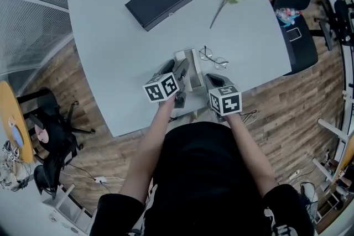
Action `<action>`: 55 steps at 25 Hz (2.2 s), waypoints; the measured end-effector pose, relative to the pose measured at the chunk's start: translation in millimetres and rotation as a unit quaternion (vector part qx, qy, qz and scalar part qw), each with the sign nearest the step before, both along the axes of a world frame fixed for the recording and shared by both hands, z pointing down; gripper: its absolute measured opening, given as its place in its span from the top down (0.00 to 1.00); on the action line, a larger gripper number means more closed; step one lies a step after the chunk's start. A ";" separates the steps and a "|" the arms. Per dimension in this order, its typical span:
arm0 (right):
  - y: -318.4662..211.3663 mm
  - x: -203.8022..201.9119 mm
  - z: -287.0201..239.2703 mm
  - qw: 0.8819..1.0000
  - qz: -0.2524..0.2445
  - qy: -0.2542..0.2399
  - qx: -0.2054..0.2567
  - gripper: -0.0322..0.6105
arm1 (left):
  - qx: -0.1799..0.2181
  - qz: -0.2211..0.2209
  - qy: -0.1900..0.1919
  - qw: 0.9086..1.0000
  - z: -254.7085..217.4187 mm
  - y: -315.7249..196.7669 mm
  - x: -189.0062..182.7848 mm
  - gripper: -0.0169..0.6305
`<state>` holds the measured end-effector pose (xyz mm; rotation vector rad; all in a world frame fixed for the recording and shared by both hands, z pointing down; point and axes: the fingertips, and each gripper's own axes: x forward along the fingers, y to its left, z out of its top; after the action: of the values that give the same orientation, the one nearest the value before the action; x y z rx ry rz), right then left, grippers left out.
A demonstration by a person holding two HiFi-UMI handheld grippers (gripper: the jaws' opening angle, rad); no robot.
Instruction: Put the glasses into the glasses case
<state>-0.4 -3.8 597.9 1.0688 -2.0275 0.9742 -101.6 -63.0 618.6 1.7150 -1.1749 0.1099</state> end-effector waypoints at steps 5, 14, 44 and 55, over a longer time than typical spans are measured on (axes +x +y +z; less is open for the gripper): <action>0.0 5.9 -4.6 1.000 -0.008 0.020 0.017 0.92 | 0.001 -0.008 0.009 1.000 -1.1 6.9 -16.0 0.53; -6.5 19.1 -8.1 0.996 -0.023 0.075 0.053 0.87 | 0.002 -0.012 0.040 0.999 -8.1 19.2 -21.6 0.68; -54.1 16.0 46.5 0.941 -0.187 0.254 0.124 0.84 | -0.026 0.037 0.090 0.995 -0.2 50.3 -17.3 0.80; -57.1 22.9 45.8 0.946 -0.163 0.249 0.127 0.91 | -0.026 0.041 0.091 0.995 -0.6 51.5 -14.9 0.80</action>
<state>22.5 -60.9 643.7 0.9468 -1.8440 0.2390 -116.6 -11.5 618.0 1.6892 -0.9597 0.0337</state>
